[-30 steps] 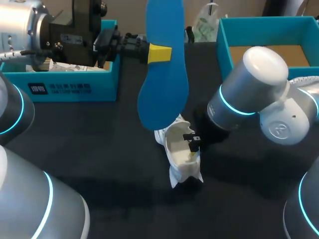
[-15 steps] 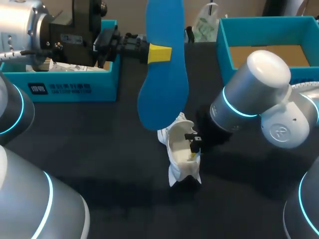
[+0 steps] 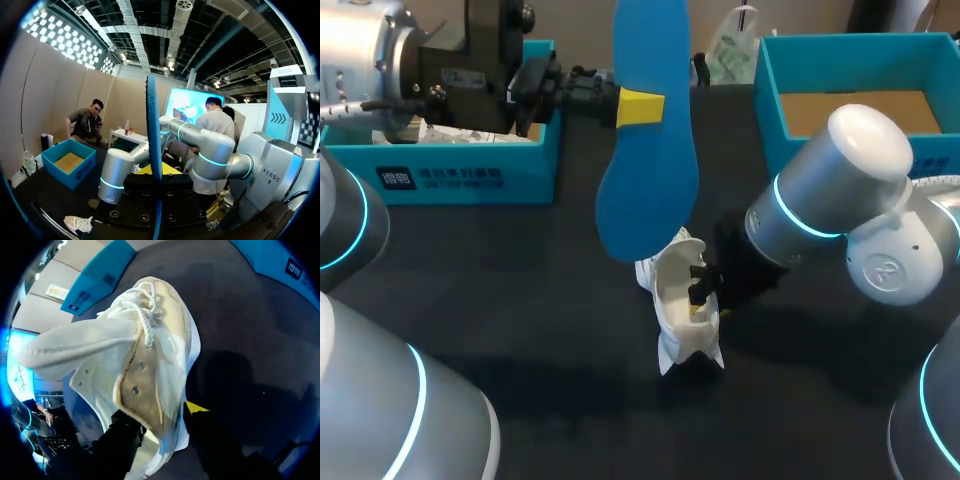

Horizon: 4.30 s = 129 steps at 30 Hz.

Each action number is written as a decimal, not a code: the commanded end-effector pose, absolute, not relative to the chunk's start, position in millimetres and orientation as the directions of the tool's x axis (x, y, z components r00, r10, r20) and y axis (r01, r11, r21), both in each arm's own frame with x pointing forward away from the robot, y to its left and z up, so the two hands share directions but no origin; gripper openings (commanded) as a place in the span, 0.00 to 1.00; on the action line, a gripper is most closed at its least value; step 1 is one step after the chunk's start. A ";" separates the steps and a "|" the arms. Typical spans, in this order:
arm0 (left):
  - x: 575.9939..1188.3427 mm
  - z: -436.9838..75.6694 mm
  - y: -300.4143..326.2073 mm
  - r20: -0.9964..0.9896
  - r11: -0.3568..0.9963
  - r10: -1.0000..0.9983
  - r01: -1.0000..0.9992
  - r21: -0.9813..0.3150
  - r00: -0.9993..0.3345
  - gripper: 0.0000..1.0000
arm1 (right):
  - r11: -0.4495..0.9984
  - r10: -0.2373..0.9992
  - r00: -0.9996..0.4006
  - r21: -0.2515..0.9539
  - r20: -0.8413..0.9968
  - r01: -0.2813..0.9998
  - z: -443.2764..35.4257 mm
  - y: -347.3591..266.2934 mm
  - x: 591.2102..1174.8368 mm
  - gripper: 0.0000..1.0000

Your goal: Take the shoe out of the shoebox, open the shoe tongue, remove and reinsert the insole, then place the shoe into the shoebox

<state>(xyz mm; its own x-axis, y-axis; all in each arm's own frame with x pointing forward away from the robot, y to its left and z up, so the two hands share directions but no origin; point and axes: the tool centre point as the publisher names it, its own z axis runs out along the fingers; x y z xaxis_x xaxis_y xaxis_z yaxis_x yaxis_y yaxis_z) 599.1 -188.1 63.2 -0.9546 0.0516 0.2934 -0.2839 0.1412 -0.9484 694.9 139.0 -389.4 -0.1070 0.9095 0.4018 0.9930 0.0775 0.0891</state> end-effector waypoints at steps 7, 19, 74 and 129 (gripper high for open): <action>600.3 62.7 -190.6 0.293 0.140 0.054 -0.283 -0.949 -0.955 0.00 | 0.145 0.899 -0.193 0.150 0.393 0.978 -326.3 113.0 678.3 1.00; 600.3 62.7 -190.6 0.293 0.140 0.054 -0.283 -0.949 -0.955 0.00 | 0.158 0.901 -0.205 0.153 0.381 0.976 -319.4 110.7 677.5 1.00; 600.3 62.7 -190.6 0.293 0.140 0.054 -0.283 -0.949 -0.955 0.00 | -0.048 0.429 -0.093 0.125 0.898 0.991 -221.5 90.1 730.4 1.00; 609.9 31.3 -193.9 -0.643 -0.134 0.221 0.630 -0.765 -0.734 0.00 | -0.062 0.223 -0.100 0.117 0.970 0.991 -189.3 91.6 733.2 1.00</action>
<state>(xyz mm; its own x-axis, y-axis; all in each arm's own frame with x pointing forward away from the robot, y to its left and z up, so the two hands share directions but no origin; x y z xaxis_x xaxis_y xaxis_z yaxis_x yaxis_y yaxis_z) 607.8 -193.0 42.1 -0.9811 0.1498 -0.1227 0.1317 0.0518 -0.9899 733.5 90.2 -189.7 -0.1011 0.2208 0.9701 0.9913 -0.0600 0.1170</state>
